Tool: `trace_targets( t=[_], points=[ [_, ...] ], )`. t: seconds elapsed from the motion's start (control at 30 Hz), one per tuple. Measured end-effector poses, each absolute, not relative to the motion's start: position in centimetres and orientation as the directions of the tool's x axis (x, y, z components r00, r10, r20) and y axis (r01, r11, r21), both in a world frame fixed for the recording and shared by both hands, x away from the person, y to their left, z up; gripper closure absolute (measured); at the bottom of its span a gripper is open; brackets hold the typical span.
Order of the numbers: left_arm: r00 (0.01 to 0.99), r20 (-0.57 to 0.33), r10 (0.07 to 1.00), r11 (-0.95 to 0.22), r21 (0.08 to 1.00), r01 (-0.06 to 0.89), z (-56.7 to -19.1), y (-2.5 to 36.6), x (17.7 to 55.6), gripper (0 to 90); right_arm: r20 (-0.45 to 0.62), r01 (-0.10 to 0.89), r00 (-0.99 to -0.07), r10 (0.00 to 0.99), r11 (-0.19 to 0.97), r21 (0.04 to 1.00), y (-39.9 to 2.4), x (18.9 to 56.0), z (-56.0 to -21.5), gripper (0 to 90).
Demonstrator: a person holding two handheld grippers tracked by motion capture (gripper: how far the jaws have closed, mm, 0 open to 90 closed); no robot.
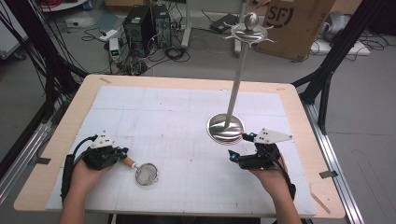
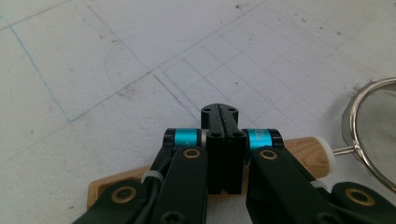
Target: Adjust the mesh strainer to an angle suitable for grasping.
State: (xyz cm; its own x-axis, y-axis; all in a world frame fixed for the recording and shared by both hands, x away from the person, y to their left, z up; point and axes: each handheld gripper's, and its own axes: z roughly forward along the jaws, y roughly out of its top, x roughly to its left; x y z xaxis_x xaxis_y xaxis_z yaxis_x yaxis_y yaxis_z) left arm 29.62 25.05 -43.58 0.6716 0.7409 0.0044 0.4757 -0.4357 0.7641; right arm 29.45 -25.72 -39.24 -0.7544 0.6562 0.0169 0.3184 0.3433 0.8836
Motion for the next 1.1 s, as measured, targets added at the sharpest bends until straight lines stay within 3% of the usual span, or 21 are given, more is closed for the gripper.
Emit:
trace_targets(
  t=[0.37,0.8,1.1],
  points=[
    [0.788,0.007,0.616,-0.582,0.678,0.449,-42.9,25.9,28.9,89.8,0.019,0.32,-0.755,0.656,0.343,0.883,-25.7,29.4,-39.2,16.3],
    [0.84,-0.062,0.539,-0.601,0.671,0.435,-42.5,26.7,28.2,89.7,0.016,0.323,-0.756,0.654,0.352,0.878,-25.5,29.4,-39.3,16.3],
    [0.85,-0.045,0.524,-0.594,0.696,0.404,-42.1,26.7,28.0,88.1,0.015,0.321,-0.756,0.655,0.35,0.88,-25.6,29.4,-39.3,16.3]
  ],
)
